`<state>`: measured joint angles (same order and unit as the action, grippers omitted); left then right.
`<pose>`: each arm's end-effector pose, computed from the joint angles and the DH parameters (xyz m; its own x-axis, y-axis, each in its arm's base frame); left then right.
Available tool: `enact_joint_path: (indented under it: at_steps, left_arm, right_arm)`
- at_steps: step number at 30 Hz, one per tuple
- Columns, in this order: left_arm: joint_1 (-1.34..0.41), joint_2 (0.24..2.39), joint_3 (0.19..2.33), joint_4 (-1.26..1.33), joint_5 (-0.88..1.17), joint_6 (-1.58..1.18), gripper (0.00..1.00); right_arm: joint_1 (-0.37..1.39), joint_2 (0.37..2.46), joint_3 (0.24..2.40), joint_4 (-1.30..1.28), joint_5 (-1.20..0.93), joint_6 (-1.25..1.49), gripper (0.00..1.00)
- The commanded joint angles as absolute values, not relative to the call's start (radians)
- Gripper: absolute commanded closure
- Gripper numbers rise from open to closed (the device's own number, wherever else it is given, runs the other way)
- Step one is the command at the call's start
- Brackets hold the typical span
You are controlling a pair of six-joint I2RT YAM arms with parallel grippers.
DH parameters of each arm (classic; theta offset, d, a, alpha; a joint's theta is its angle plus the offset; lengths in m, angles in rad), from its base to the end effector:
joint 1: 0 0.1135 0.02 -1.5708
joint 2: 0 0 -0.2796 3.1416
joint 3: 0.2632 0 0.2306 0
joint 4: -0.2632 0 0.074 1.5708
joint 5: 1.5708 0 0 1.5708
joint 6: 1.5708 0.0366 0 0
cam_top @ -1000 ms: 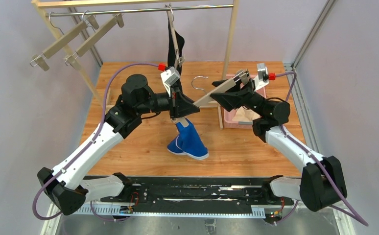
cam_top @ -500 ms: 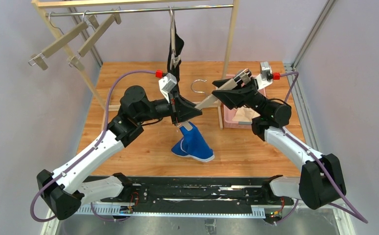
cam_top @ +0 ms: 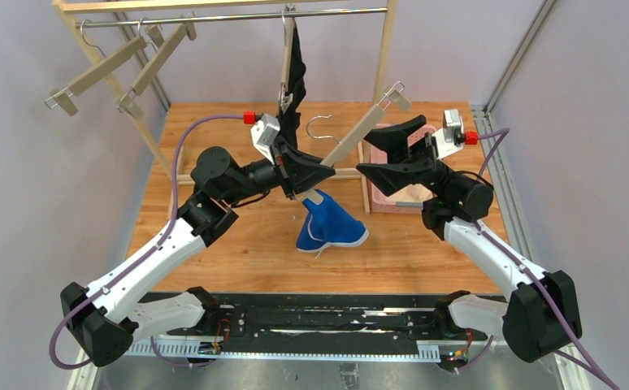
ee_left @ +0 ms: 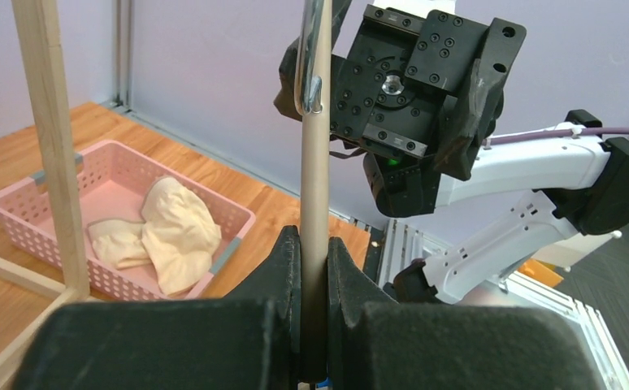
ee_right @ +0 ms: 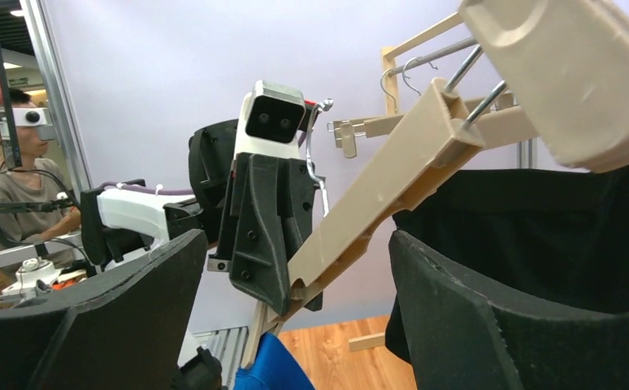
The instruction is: Remove the underwear clipped to the hanger
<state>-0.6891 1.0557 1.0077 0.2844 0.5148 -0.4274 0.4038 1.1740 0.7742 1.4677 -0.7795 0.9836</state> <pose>0.1510 -0.1477 0.4309 -0.2180 -0.2878 -0.9325 0.9148 0.2726 -0.2980 0.1633 0.0978 0.4276 -0.0456 0.6244 -0.7797 -0.9982 0.0020 0.0600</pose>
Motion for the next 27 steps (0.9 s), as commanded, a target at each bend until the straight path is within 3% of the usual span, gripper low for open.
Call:
enact_joint_path:
  at_steps: [1, 21, 23, 25, 27]
  left_arm:
    - [-0.712, 1.034, 1.002, 0.357, 0.506, -0.436, 1.0]
    - [-0.746, 1.015, 0.977, 0.357, 0.512, -0.448, 1.0]
    - [-0.746, 1.021, 0.98, 0.357, 0.514, -0.447, 1.0]
    - [-0.747, 1.028, 0.984, 0.357, 0.515, -0.445, 1.0]
    - [-0.747, 1.035, 0.988, 0.357, 0.515, -0.444, 1.0]
  right_arm:
    - [0.417, 1.173, 0.774, 1.488, -0.738, 0.939, 0.16]
    - [0.417, 1.254, 0.872, 1.511, -0.701, 0.928, 0.2]
    - [0.417, 1.257, 0.881, 1.506, -0.706, 0.93, 0.26]
    - [0.417, 1.262, 0.895, 1.5, -0.72, 0.94, 0.46]
    - [0.417, 1.267, 0.912, 1.495, -0.743, 0.951, 0.59]
